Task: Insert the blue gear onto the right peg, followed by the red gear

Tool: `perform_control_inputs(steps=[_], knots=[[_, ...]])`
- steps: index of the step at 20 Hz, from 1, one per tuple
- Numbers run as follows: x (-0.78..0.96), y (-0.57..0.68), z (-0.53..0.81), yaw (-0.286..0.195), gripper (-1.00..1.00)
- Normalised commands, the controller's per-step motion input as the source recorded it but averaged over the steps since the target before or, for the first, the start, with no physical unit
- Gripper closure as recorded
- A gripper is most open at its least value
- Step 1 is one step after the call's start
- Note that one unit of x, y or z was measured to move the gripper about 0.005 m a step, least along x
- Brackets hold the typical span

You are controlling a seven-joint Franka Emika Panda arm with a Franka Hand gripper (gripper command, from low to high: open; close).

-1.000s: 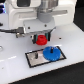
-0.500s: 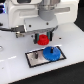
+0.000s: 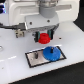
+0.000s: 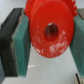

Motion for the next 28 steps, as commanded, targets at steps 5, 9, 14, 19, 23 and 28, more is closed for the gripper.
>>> perform_control_inputs(steps=[5,9,14,19,23,28], knots=[[0.34,0.01,0.17,0.0,1.0],[0.59,0.09,0.36,0.0,1.0],[0.57,0.08,0.2,0.0,1.0],[0.31,0.15,0.17,0.0,1.0],[0.25,0.13,0.03,0.0,1.0],[0.25,0.06,0.02,0.0,1.0]])
